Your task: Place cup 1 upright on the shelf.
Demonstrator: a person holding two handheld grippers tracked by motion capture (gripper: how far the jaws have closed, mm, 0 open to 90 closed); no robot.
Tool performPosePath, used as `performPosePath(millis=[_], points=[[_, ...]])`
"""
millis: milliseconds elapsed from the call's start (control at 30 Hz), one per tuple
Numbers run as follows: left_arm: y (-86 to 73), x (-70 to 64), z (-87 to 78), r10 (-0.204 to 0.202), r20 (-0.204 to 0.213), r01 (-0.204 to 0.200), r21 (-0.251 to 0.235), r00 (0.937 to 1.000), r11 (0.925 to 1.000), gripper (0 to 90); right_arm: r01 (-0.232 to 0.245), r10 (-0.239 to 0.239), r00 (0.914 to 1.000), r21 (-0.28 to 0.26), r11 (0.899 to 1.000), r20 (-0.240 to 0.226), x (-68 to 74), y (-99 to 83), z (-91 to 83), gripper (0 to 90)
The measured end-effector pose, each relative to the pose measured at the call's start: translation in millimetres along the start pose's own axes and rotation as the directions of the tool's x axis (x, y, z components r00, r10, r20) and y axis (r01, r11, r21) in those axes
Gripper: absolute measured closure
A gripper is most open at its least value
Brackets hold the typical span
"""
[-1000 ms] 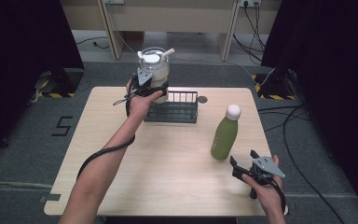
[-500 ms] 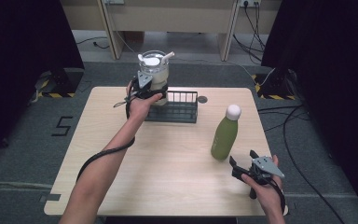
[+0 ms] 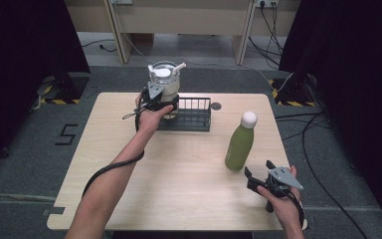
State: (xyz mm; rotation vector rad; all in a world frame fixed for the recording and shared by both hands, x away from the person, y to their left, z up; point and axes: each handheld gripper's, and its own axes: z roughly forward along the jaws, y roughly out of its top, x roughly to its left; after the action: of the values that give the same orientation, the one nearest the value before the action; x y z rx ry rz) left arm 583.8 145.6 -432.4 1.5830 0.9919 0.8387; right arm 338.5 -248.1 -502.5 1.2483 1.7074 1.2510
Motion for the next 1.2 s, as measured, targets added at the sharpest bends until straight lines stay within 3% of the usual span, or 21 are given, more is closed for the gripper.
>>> performPosePath(millis=[367,667,1200], points=[[-9.9,-0.6,6.2,-0.002,-0.006,0.003,0.020,1.0000,0.9998,9.7,0.002,-0.002,1.0000,0.002,1.000,0.001,-0.6,-0.6,0.3,14.8],[-11.7,0.0,7.1,-0.001,0.001,0.001,0.007,1.0000,1.0000,9.6,0.005,-0.005,1.0000,0.005,1.000,0.000,-0.5,-1.1,0.8,14.8],[-11.3,0.6,6.8,0.030,0.011,-0.030,0.000,0.9995,0.9995,7.5,0.013,-0.013,0.9999,0.000,1.000,-0.008,1.0,-0.7,-0.2,13.1]])
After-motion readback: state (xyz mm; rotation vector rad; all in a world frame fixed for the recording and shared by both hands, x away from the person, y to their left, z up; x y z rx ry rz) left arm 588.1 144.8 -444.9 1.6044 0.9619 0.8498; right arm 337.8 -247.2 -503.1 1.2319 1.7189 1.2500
